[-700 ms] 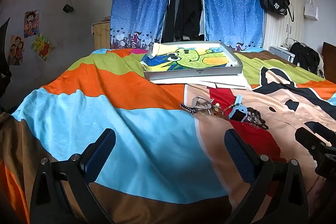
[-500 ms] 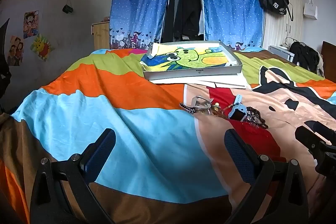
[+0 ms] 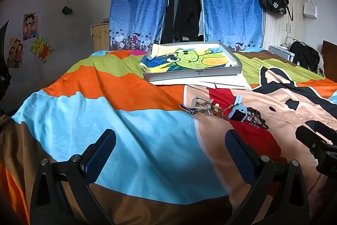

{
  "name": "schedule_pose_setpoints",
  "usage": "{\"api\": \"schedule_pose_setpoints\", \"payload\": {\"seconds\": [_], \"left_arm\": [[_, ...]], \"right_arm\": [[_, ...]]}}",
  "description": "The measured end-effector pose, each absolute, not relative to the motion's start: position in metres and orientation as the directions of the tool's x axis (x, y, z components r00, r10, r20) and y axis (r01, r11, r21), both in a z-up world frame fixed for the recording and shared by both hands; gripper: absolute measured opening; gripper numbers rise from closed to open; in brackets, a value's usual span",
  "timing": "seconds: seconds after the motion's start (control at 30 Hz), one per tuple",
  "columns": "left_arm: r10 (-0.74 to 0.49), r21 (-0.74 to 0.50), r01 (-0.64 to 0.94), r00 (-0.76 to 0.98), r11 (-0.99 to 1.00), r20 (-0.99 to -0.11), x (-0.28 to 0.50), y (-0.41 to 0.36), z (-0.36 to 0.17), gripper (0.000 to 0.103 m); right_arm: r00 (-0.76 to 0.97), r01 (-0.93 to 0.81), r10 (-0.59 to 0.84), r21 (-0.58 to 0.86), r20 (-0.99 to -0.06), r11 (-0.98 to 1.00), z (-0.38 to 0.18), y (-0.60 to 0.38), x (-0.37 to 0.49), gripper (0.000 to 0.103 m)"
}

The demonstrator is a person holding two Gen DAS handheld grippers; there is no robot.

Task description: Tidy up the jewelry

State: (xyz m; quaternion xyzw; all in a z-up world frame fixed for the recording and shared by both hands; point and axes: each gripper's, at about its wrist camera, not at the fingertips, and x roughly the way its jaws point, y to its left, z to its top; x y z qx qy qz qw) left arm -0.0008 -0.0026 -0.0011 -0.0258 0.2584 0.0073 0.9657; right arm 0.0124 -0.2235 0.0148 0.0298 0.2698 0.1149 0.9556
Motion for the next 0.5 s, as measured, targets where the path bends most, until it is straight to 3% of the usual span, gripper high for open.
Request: {"api": "schedule_pose_setpoints", "payload": {"seconds": [0.5], "left_arm": [[-0.001,-0.044,-0.024,0.865,0.999,-0.502,-0.0025,-0.0041,0.0004,0.102]], "right_arm": [[0.828,-0.204,0.236,0.119,-0.508,0.972,0.0148,-0.2231,0.0123,0.103]]}}
